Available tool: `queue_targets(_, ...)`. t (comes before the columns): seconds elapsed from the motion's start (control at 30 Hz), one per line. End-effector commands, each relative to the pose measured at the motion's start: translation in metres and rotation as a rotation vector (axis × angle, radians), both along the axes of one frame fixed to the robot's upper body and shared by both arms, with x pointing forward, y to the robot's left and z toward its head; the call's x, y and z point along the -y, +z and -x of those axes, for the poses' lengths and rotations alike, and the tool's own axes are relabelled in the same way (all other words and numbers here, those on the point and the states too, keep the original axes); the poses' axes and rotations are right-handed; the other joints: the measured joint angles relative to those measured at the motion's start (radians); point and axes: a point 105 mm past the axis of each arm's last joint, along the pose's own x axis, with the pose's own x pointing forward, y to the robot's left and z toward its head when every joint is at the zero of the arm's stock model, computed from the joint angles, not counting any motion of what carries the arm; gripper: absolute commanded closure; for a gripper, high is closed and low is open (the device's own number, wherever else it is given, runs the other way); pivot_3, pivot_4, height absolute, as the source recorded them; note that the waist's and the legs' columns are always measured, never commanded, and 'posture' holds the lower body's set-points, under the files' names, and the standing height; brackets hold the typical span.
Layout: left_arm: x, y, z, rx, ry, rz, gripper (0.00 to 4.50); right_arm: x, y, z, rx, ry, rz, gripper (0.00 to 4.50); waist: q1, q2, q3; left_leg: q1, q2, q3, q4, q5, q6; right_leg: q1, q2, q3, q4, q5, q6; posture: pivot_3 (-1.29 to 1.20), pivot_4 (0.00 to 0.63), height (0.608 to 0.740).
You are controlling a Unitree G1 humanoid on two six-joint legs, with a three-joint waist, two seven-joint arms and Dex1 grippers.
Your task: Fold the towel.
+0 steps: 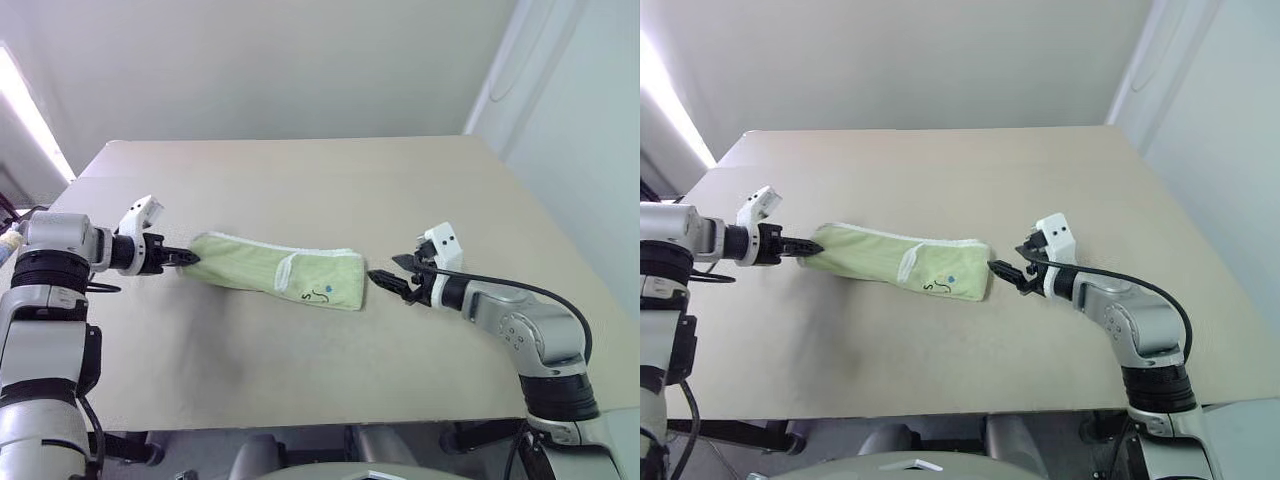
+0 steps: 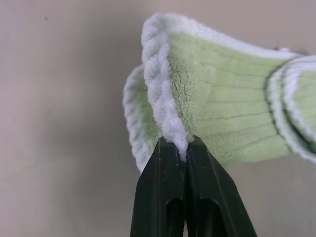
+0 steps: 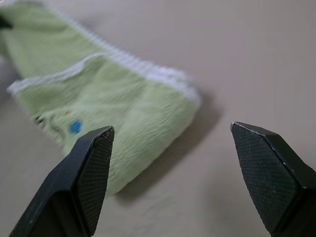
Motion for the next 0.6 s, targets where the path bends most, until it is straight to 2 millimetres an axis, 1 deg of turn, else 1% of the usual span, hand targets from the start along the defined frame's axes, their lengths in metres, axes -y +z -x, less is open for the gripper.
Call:
queue_targets(0.03, 0.031, 0.030, -0.006, 0.071, -0.151, 0.029, 4.46, -0.016, 0.022, 0.013, 0.097, 0.136, -0.018, 0.54, 0.000, -0.001, 0.000, 0.000, 0.000, 0.000, 0.000, 0.000, 0.000, 0.000, 0.000, 0.000, 0.000, 0.000, 0.000, 0.00, 0.000, 0.712)
queue_targets(0.13, 0.056, 0.041, -0.007, 0.087, -0.234, 0.091, 4.46, -0.026, 0.026, 0.027, 0.107, 0.239, -0.033, 0.54, -0.002, 0.000, 0.000, 0.000, 0.000, 0.000, 0.000, 0.000, 0.000, 0.000, 0.000, 0.000, -0.001, 0.000, 0.000, 0.00, 0.000, 0.712)
queue_targets(0.2, 0.067, 0.040, -0.006, 0.074, -0.288, 0.081, 4.46, -0.029, 0.030, 0.032, 0.123, 0.280, -0.041, 0.54, -0.002, 0.000, 0.001, 0.000, 0.000, 0.000, 0.000, 0.000, 0.000, 0.000, 0.000, 0.000, -0.001, 0.000, 0.000, 0.00, 0.000, 0.712)
queue_targets(0.27, 0.077, 0.035, -0.006, 0.055, -0.343, 0.061, 4.46, -0.030, 0.028, 0.034, 0.120, 0.303, -0.022, 0.54, -0.005, 0.000, 0.001, 0.001, 0.000, 0.000, 0.000, 0.000, 0.000, 0.000, 0.001, 0.000, 0.000, 0.000, 0.000, 0.00, 0.000, 0.712)
queue_targets(0.4, 0.101, 0.043, -0.006, 0.046, -0.451, 0.087, 4.46, -0.028, 0.026, 0.031, 0.145, 0.292, 0.018, 0.54, -0.002, 0.000, 0.001, 0.001, 0.000, 0.000, 0.000, 0.000, 0.000, 0.000, 0.001, 0.000, 0.001, 0.000, 0.000, 0.00, 0.000, 0.712)
queue_targets(0.53, 0.131, 0.051, -0.006, 0.036, -0.558, 0.108, 4.46, -0.023, 0.014, 0.026, 0.139, 0.256, 0.081, 0.54, 0.000, 0.000, 0.001, 0.000, 0.000, 0.000, 0.000, 0.000, 0.000, 0.000, 0.000, 0.000, 0.000, 0.000, 0.000, 0.00, 0.000, 0.712)
queue_targets(0.6, 0.146, 0.050, -0.007, 0.025, -0.599, 0.109, 4.46, -0.022, 0.010, 0.024, 0.138, 0.233, 0.096, 0.54, -0.001, 0.000, 0.001, 0.000, -0.001, 0.000, 0.000, 0.000, 0.000, 0.000, 0.000, 0.001, -0.001, 0.000, 0.000, 0.00, 0.000, 0.712)
